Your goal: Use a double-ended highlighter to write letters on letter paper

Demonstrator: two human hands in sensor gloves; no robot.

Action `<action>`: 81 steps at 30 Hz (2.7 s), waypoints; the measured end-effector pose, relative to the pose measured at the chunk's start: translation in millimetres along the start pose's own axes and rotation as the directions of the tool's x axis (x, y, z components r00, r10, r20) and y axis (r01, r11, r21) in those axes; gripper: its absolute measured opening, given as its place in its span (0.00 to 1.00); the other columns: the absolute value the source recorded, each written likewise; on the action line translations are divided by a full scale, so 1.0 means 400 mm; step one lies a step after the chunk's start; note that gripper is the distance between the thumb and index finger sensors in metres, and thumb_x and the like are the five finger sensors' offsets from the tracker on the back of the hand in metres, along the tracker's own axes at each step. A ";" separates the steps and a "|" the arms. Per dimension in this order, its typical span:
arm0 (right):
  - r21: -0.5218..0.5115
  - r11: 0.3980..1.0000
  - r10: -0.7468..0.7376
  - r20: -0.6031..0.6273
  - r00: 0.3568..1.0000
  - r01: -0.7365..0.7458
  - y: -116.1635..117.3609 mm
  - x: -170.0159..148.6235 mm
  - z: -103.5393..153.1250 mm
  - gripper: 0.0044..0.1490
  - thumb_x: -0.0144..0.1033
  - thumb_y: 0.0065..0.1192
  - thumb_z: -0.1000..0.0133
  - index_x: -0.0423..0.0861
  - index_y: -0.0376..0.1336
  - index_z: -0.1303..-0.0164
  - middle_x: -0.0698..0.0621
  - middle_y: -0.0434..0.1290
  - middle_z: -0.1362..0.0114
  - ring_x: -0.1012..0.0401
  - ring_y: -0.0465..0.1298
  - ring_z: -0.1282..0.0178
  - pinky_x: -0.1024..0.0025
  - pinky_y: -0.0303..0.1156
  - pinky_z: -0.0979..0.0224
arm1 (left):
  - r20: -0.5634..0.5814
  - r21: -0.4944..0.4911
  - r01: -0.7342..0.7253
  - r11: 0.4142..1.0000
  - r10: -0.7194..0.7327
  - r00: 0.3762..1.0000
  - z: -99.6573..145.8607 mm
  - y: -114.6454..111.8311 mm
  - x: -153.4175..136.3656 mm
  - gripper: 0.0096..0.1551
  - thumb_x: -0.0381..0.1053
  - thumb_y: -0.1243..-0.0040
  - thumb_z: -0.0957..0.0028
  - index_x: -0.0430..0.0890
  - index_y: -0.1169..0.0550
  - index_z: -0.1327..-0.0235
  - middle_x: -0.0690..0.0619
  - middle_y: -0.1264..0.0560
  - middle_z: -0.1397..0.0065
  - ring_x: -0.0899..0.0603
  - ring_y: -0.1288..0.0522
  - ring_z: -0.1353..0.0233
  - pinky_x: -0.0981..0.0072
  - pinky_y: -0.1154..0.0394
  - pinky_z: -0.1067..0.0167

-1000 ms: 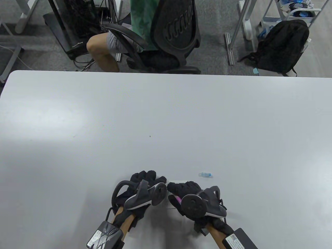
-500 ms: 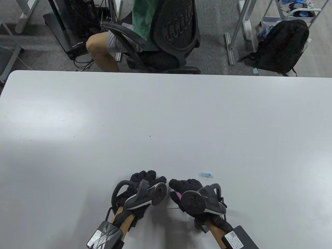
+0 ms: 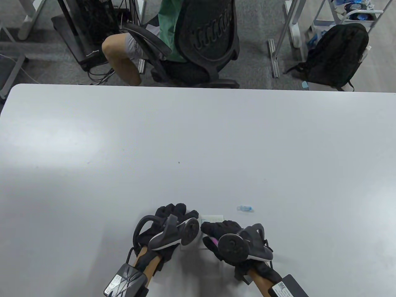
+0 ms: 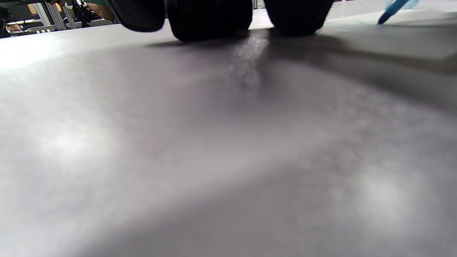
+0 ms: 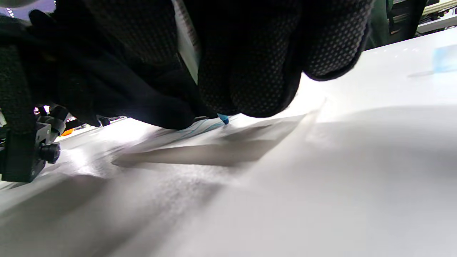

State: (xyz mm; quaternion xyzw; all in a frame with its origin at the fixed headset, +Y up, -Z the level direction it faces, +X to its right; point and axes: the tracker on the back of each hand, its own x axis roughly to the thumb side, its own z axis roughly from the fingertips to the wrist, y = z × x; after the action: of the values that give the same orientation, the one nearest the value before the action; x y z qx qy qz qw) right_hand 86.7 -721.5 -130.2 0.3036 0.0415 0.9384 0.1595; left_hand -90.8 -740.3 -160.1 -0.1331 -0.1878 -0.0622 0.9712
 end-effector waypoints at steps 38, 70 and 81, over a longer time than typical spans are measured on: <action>-0.057 0.997 0.053 -0.090 0.995 -0.058 -0.012 -0.052 0.006 0.33 0.46 0.57 0.41 0.38 0.66 0.31 0.37 0.80 0.41 0.45 0.81 0.46 0.39 0.72 0.34 | 0.082 -0.054 0.095 0.994 -0.091 0.993 -0.003 -0.013 0.042 0.31 0.49 0.57 0.33 0.70 0.48 0.21 0.46 0.47 0.15 0.41 0.40 0.22 0.40 0.39 0.20; 0.040 0.998 -0.039 -0.037 0.999 0.040 -0.035 -0.081 0.064 0.31 0.46 0.58 0.42 0.43 0.68 0.33 0.40 0.81 0.40 0.47 0.82 0.45 0.41 0.72 0.32 | 0.075 -0.052 0.078 0.996 -0.074 0.994 -0.005 -0.013 0.036 0.31 0.49 0.56 0.33 0.71 0.47 0.21 0.47 0.47 0.15 0.42 0.39 0.22 0.41 0.38 0.20; -0.012 1.000 -0.024 -0.024 0.999 0.024 -0.049 -0.076 0.051 0.31 0.48 0.53 0.40 0.48 0.65 0.29 0.39 0.79 0.37 0.46 0.80 0.41 0.39 0.70 0.30 | 0.079 -0.040 0.090 0.995 -0.087 0.993 -0.005 -0.011 0.040 0.31 0.50 0.54 0.33 0.70 0.46 0.21 0.47 0.45 0.15 0.42 0.38 0.22 0.41 0.37 0.20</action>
State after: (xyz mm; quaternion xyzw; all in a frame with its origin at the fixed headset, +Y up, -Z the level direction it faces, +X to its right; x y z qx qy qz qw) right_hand 126.9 -713.3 -134.0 0.2908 0.0416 0.9403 0.1718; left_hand -76.3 -745.9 -154.7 -0.1480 -0.2293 -0.1041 0.9564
